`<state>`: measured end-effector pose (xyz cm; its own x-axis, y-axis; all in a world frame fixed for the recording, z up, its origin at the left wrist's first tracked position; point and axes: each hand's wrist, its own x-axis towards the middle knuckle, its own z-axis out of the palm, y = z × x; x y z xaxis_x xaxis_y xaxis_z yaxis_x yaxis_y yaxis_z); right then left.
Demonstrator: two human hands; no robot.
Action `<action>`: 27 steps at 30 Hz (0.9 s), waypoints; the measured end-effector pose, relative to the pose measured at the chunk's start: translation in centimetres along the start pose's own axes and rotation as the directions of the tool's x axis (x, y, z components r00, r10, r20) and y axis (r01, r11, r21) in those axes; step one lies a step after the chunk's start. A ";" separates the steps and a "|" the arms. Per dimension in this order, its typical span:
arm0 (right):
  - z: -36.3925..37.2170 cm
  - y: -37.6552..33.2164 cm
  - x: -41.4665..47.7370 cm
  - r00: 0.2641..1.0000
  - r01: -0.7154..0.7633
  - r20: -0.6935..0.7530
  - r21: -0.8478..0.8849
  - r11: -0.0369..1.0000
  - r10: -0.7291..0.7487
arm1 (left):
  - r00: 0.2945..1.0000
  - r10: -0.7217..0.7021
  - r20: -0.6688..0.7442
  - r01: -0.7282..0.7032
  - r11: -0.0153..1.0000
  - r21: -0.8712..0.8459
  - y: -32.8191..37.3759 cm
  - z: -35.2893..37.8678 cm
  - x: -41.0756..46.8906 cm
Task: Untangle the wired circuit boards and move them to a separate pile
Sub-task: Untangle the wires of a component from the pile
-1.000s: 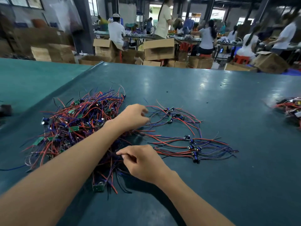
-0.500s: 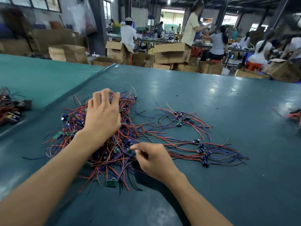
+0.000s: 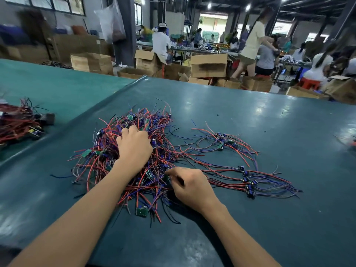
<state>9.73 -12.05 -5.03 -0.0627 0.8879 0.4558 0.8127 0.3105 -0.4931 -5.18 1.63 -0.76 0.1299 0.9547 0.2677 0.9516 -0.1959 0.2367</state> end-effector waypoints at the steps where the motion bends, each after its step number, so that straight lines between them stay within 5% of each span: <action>1: 0.0 0.0 0.0 1.000 -0.009 0.003 0.002 1.000 0.009 | 1.000 0.018 -0.018 -0.018 1.000 0.002 0.0 0.0 -0.3; 13: 0.3 0.3 -0.1 0.999 -0.001 -0.043 0.037 0.999 0.002 | 0.959 0.046 -0.278 -0.046 0.999 0.005 1.2 -8.7 -0.1; 17: 0.3 0.5 0.0 0.998 0.000 -0.060 0.054 0.999 0.003 | 0.946 0.119 -0.302 -0.195 0.952 -0.235 2.0 -11.9 0.0; 21: 0.2 0.7 0.0 0.989 -0.055 -0.128 0.128 0.990 0.071 | 0.963 0.238 -0.129 -0.267 0.754 -0.600 2.8 -12.9 -1.1; 24: -0.1 1.0 0.2 0.956 -0.109 -0.224 0.327 0.939 0.189 | 0.920 0.371 0.128 -0.034 0.402 -0.915 3.9 -10.9 -2.5; 27: -0.6 1.0 0.1 0.920 -0.097 -0.233 0.644 0.759 0.315 | 0.884 0.390 0.259 0.202 0.180 -0.963 4.8 -7.5 -3.9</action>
<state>10.86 -11.84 -5.03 0.3336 0.8356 0.4365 0.2502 0.3680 -0.8955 -3.22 -4.72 6.38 0.5583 0.8250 0.0874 -0.0709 -0.0575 0.9958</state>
